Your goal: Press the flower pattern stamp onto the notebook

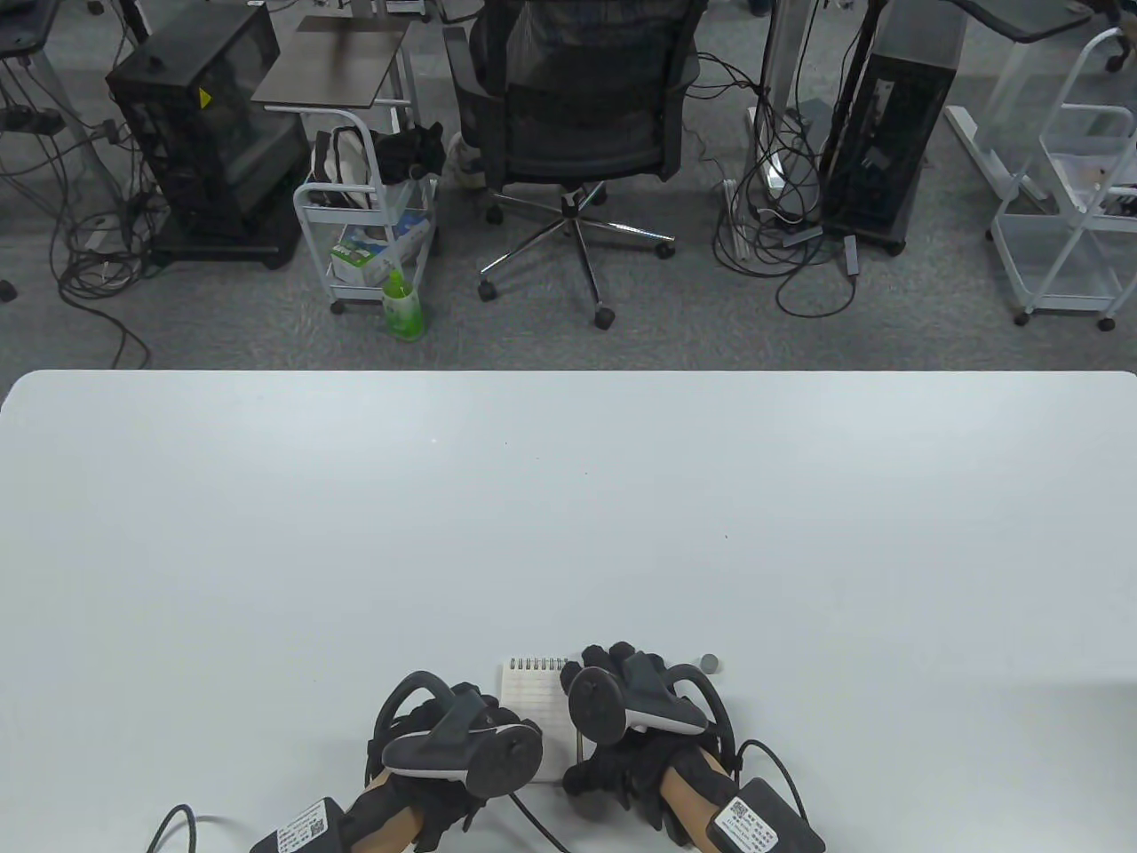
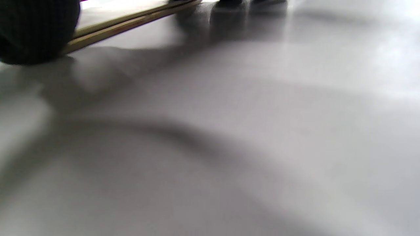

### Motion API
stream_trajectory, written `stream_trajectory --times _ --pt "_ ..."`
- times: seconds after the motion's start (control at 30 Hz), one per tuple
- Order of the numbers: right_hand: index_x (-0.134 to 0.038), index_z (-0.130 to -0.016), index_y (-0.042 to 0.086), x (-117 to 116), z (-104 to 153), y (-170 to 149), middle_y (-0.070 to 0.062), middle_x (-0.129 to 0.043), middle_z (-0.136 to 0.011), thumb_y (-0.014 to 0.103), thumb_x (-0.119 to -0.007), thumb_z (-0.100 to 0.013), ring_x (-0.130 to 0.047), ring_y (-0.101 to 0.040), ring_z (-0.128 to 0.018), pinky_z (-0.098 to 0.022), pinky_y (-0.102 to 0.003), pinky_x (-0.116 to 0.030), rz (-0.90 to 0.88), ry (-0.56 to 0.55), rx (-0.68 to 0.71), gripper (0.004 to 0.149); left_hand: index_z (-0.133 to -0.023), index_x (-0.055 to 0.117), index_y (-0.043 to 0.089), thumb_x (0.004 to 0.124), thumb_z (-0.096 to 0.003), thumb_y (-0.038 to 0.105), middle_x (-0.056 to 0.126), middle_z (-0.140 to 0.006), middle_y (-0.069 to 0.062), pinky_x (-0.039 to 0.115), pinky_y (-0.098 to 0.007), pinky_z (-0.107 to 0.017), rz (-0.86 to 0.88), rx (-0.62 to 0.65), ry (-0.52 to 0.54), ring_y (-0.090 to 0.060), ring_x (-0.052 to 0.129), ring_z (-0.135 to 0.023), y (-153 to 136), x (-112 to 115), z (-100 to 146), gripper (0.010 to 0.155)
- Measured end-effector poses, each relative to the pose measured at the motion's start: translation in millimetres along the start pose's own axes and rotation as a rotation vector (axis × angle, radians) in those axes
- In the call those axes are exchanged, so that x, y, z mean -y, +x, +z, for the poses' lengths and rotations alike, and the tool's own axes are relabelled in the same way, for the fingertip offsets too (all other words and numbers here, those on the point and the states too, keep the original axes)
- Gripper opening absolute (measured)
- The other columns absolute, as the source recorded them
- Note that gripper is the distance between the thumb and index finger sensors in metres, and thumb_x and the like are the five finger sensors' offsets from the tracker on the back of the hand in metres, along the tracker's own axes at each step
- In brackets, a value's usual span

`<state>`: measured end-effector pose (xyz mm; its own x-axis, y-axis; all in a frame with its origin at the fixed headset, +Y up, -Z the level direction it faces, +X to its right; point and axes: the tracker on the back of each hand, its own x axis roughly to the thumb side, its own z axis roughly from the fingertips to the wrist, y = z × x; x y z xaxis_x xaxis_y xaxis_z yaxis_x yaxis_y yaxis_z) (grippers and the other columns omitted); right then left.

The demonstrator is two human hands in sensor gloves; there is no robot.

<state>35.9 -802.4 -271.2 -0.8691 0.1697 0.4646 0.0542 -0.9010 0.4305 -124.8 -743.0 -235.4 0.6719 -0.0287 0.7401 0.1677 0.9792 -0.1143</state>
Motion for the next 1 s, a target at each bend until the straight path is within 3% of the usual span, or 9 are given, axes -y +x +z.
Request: stream_trajectory --times 1.0 --pt "-0.023 -0.107 0.022 -0.4 -0.2 -0.3 -0.019 -0.010 -0.109 0.064 -0.079 -0.030 -0.015 -0.052 -0.101 -0.070 -0.068 -0.021 -0.007 -0.004 0.004 0.103 -0.074 0.087 0.019 0.084 -0.0351 0.040 0.105 -0.062 -0.001 0.082 -0.048 -0.060 -0.031 0.006 -0.017 -0.020 0.109 -0.045 4.6 3.6 -9.4 0.045"
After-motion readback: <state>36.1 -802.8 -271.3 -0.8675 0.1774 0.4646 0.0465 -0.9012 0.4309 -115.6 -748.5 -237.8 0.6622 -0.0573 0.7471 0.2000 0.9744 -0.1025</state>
